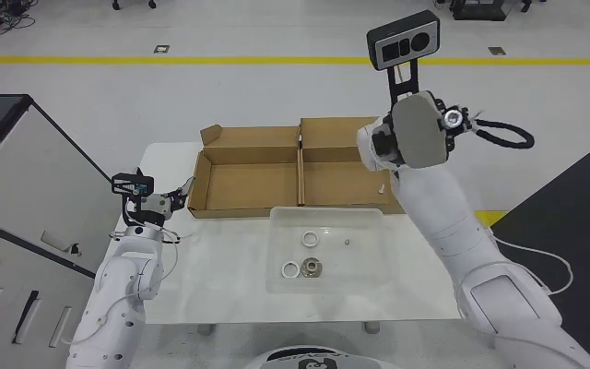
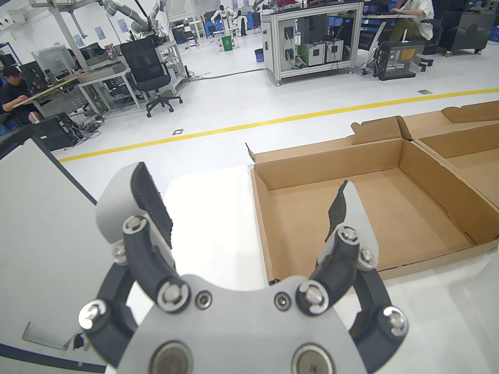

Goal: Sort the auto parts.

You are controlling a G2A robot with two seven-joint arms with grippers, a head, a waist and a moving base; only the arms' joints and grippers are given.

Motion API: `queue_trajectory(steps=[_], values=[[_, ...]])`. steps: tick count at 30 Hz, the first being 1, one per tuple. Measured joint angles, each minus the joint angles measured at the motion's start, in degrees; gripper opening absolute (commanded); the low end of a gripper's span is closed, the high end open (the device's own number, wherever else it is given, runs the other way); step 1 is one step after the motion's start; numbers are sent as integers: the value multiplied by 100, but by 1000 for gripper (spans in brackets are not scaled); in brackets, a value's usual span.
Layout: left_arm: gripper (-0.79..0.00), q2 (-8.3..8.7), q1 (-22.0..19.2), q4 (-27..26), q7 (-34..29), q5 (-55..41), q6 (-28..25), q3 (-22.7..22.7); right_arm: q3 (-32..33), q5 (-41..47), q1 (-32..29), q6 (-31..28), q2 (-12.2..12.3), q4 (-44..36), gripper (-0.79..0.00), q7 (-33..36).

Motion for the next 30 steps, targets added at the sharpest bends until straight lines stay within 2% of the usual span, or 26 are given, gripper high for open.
queue_trajectory(steps=[9, 11, 16, 23, 26, 30], values=[[0, 0, 0, 0, 0, 0, 0, 0, 391, -1815, -95, 408, 100, -16, -785, -594], [0, 0, 0, 0, 0, 0, 0, 0, 463, -1964, -154, 492, 112, -95, -785, -655], [0, 0, 0, 0, 0, 0, 0, 0, 597, -1735, -337, 545, 93, -244, -785, -621], [0, 0, 0, 0, 0, 0, 0, 0, 607, -479, -536, 336, -56, -293, -785, -280], [0, 0, 0, 0, 0, 0, 0, 0, 647, -461, -531, 325, -89, -237, -785, -231], [0, 0, 0, 0, 0, 0, 0, 0, 771, -871, -532, 340, -91, -171, -785, -370]])
